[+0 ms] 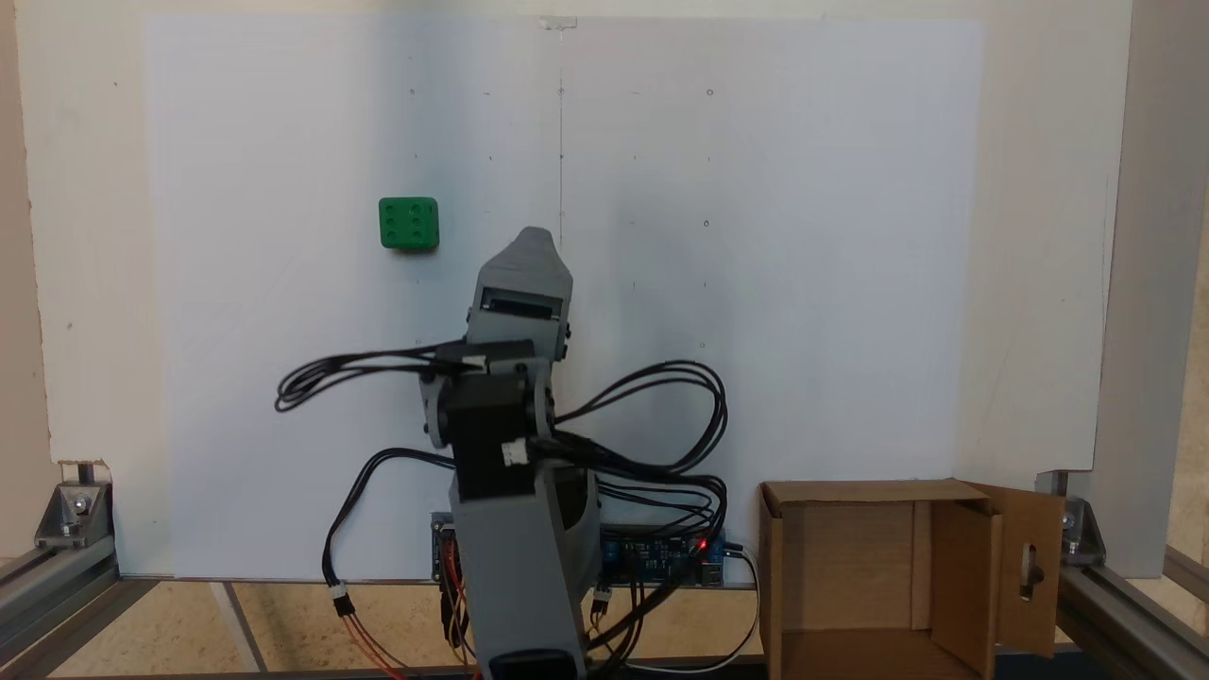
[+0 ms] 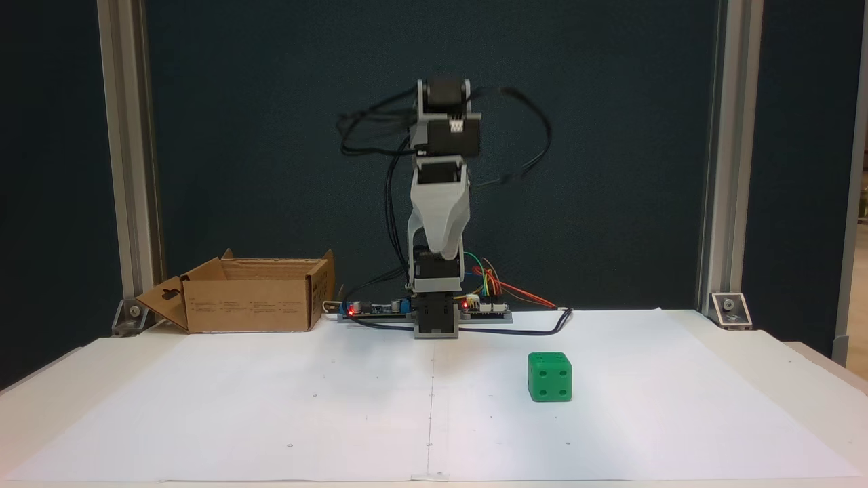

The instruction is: Grasp a green dice and put it in the bin.

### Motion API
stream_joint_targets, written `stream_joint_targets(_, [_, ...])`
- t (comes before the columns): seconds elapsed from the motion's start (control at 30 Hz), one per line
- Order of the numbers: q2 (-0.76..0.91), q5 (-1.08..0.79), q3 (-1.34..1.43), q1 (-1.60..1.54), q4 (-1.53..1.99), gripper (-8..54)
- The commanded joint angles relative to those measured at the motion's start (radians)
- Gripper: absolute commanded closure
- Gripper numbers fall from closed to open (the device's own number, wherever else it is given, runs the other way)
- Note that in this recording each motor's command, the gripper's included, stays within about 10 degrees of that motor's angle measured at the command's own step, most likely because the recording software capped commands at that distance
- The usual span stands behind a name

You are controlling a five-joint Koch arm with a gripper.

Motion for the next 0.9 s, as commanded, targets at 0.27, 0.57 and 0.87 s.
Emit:
stream_joint_targets(0.27, [-0.061, 0.129, -0.149, -0.137, 0.075, 1.5])
stream_joint_targets(0.57, [-0.114, 0.307, -0.216, -0.403, -0.126, 1.6])
stream_joint_targets(0.87, [-0.264, 0.336, -0.287, -0.448, -0.147, 1.7])
